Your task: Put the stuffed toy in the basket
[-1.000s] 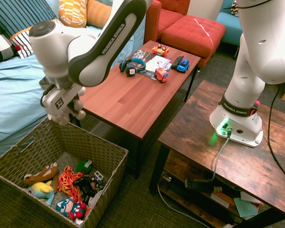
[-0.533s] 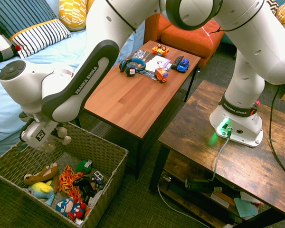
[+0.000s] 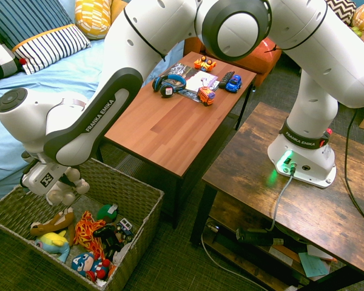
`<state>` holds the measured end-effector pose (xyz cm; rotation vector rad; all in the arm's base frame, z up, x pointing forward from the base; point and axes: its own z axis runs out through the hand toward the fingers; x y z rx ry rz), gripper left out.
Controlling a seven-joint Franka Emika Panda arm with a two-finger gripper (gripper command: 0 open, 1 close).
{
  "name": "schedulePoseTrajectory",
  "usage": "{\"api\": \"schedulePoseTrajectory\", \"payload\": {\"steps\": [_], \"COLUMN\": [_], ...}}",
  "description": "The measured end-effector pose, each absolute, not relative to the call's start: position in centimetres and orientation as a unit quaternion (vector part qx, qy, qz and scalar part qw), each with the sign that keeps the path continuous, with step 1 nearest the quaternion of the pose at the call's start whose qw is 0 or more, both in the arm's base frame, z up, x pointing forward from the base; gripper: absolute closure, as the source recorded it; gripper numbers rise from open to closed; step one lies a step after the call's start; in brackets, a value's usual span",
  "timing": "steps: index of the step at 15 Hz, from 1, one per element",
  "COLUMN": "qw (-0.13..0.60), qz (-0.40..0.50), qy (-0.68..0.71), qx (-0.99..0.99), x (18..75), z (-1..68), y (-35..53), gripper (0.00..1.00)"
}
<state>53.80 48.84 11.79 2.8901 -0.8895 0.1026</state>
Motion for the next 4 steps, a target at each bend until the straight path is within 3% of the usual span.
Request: {"api": "schedulePoseTrajectory", "payload": {"steps": [4], "qw": [0.063], "qz": [0.029], "qy": [-0.293], "qx": [0.954], "x": [53.14], "z": [11.26], "y": [48.57], "gripper": [0.00]}}
